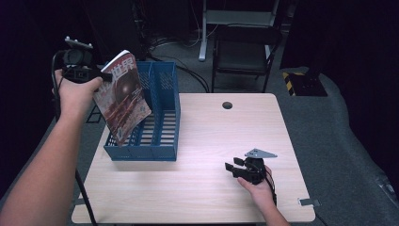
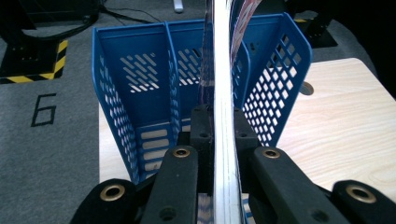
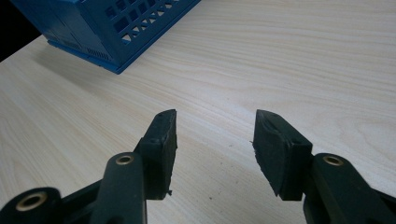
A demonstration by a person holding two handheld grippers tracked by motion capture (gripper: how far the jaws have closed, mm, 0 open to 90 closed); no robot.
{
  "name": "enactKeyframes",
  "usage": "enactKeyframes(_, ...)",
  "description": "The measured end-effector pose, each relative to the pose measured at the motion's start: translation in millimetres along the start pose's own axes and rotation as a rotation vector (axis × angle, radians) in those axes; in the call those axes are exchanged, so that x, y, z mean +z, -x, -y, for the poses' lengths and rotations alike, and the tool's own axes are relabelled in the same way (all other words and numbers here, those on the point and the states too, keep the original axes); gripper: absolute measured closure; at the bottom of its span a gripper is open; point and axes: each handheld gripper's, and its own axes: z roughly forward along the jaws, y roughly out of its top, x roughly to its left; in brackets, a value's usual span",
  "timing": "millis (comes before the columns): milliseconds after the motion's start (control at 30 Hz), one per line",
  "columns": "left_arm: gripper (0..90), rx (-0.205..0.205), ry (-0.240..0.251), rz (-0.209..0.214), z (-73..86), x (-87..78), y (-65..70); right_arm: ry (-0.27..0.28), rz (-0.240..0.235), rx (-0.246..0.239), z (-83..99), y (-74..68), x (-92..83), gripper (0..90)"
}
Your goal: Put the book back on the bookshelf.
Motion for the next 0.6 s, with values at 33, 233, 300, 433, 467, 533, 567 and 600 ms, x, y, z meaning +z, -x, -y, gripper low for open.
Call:
enactKeyframes(33,84.0,-0.001,0.000,-0.005,-1.0,1.0,0.3,-0.002,0.002,0.003,0.0,-0.3,-0.4,49.2)
enactKeyframes(233,84.0,-0.039,0.015,-0.019,-6.6,7.2,3.7,0.000,-0.001,0.001,-0.2,0.2,0.1,49.2)
enactKeyframes(300,84.0,-0.049,0.024,-0.026,-8.2,8.9,4.6,-0.003,0.001,-0.005,-0.3,0.3,-0.3,49.2)
enactKeyframes(433,83.9,-0.060,0.043,-0.045,-9.9,12.0,7.4,0.002,-0.002,-0.001,-0.5,-0.2,-0.7,49.2)
enactKeyframes(467,84.0,-0.060,0.043,-0.045,-9.9,12.0,7.4,0.002,-0.002,-0.001,-0.5,-0.2,-0.7,49.2)
enactKeyframes(533,83.9,-0.066,0.055,-0.062,-10.4,15.5,9.0,0.001,-0.007,-0.002,-0.7,-0.5,-1.4,49.2)
enactKeyframes(567,84.0,-0.065,0.047,-0.065,-10.9,16.5,8.8,0.002,-0.007,-0.002,-0.7,-0.7,-1.5,49.2)
enactKeyframes(600,84.0,-0.065,0.047,-0.065,-10.9,16.5,8.8,0.002,-0.008,-0.002,-0.8,-0.8,-1.5,49.2)
